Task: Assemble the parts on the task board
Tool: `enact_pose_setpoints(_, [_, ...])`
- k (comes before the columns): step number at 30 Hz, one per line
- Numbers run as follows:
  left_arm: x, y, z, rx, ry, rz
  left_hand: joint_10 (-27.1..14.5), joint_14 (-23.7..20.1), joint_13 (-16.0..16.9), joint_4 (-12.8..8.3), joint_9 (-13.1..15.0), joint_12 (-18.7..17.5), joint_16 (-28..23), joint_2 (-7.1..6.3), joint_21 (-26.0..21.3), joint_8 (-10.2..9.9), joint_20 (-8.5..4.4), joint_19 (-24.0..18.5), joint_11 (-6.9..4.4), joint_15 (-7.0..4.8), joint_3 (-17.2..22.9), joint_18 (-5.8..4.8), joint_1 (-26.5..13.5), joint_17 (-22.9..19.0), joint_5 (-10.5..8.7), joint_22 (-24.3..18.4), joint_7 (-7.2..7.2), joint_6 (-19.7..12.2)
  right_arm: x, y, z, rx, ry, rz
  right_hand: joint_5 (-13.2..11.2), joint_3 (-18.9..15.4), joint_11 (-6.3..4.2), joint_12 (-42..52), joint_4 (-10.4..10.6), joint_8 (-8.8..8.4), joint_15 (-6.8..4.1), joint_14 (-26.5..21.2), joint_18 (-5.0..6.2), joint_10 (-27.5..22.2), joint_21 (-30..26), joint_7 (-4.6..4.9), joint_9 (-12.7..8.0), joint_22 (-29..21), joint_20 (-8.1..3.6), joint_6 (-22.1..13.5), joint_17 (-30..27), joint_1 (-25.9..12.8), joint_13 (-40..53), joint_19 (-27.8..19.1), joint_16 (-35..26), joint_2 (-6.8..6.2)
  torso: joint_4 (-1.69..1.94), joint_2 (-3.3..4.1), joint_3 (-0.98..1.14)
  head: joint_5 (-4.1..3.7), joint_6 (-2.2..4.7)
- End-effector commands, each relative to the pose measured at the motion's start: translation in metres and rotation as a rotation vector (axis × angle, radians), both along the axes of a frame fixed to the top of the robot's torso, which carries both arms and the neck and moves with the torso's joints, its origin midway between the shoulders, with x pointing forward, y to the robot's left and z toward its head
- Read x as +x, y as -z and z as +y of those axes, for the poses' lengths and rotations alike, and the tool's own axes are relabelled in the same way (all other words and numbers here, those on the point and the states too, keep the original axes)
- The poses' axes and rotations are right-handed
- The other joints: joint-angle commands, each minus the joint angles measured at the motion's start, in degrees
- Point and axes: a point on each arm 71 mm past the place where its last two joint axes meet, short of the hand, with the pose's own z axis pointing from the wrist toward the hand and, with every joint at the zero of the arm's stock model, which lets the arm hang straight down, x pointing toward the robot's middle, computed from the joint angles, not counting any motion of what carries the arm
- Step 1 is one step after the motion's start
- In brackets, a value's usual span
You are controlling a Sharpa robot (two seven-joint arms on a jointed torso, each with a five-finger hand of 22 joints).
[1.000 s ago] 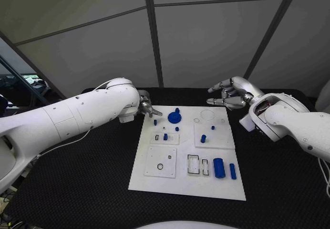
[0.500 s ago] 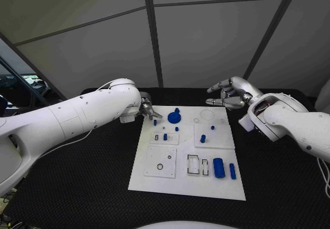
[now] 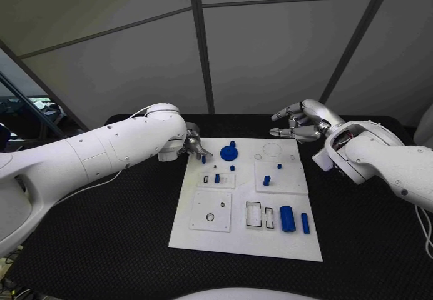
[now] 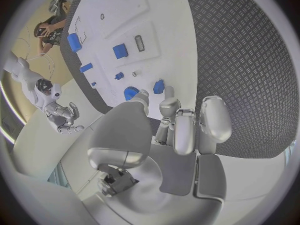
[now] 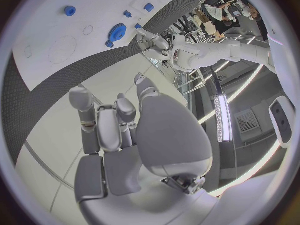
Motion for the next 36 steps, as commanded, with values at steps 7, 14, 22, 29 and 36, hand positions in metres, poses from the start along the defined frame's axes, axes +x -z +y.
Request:
enact_pose_setpoints(7, [-0.0007,0.0006,-0.0020,0.001,0.027,0.014,0.1,3.8,0.0,-0.4,-0.3,0.1,0.3,1.31,0.2,-0.4,-0.23,0.5,-0.39,-0.18,0.6,-2.34,1.9,6.3,0.20,0.3,-0.19,1.1,0.0003,-0.0010,0.0011,-0.003,-0.008,-0.002,0.4,0.0,-0.18,0.2,0.4,0.26,-0.29,0.7,0.69,-0.3,-0.4,-0.01,-0.1,0.0,-0.21,-0.4,0.1,-0.3,-0.1,-0.3,-0.2,0.09,0.04,-0.01,0.01,-0.12,-0.14])
enact_pose_setpoints(14, [-0.0006,-0.0002,-0.0040,-0.016,0.030,0.004,0.1,3.8,-0.1,-1.4,-0.6,0.0,0.3,3.41,0.2,-0.7,-0.39,0.5,-0.61,-0.36,2.2,-2.34,4.6,6.3,0.22,0.4,-0.42,1.4,0.0005,-0.0009,0.0015,-0.003,-0.009,-0.003,0.5,0.1,-0.19,0.3,0.4,0.28,-0.30,0.7,0.69,-0.3,-0.4,-0.02,-0.1,0.0,-0.22,-0.4,0.1,-0.2,-0.1,-0.3,-0.2,0.15,-0.01,0.00,0.04,-0.11,-0.25])
enact_pose_setpoints(22, [-0.0013,0.0001,-0.0059,-0.108,0.006,0.025,-0.7,3.8,-0.9,-7.6,-0.5,-1.1,0.2,6.25,0.0,-1.2,-0.95,0.5,-1.00,-0.85,11.6,-2.33,13.2,6.2,0.62,0.6,-0.67,0.2,0.0009,-0.0006,0.0018,-0.004,-0.011,-0.002,1.1,0.3,-0.22,0.4,0.4,0.39,-0.33,0.8,0.68,-0.3,-0.4,-0.04,0.0,0.0,-0.24,-0.3,0.2,0.1,-0.1,-0.2,-0.2,0.27,0.02,0.00,0.07,-0.06,-0.43])
enact_pose_setpoints(29, [-0.0027,0.0003,-0.0046,-0.149,-0.002,0.044,-0.4,3.7,-1.7,-10.1,1.0,-1.9,0.2,1.95,-0.1,-0.3,-0.61,0.5,-0.66,-0.40,24.9,-2.34,9.8,6.2,0.39,1.1,-0.18,-0.2,0.0012,-0.0004,0.0010,-0.005,-0.010,0.000,2.0,0.4,-0.24,0.4,0.4,0.50,-0.34,0.8,0.70,-0.4,-0.5,-0.05,0.0,-0.1,-0.27,-0.3,0.2,0.3,-0.2,-0.2,-0.3,0.25,0.03,-0.03,0.05,-0.03,-0.52])
enact_pose_setpoints(36, [-0.0075,-0.0024,-0.0009,-0.175,-0.001,0.036,0.1,3.8,-1.9,-12.6,2.7,-2.1,0.4,-1.07,-0.1,1.0,-0.53,0.7,-0.73,-0.53,33.6,-2.43,5.9,6.4,0.26,1.6,-0.17,-0.4,0.0016,-0.0001,0.0006,-0.006,-0.009,0.000,2.1,0.4,-0.23,0.4,0.4,0.51,-0.35,0.8,0.69,-0.4,-0.5,-0.06,-0.1,0.0,-0.27,-0.3,0.2,0.3,-0.2,-0.2,-0.2,0.24,0.08,-0.12,0.03,0.04,-0.47])
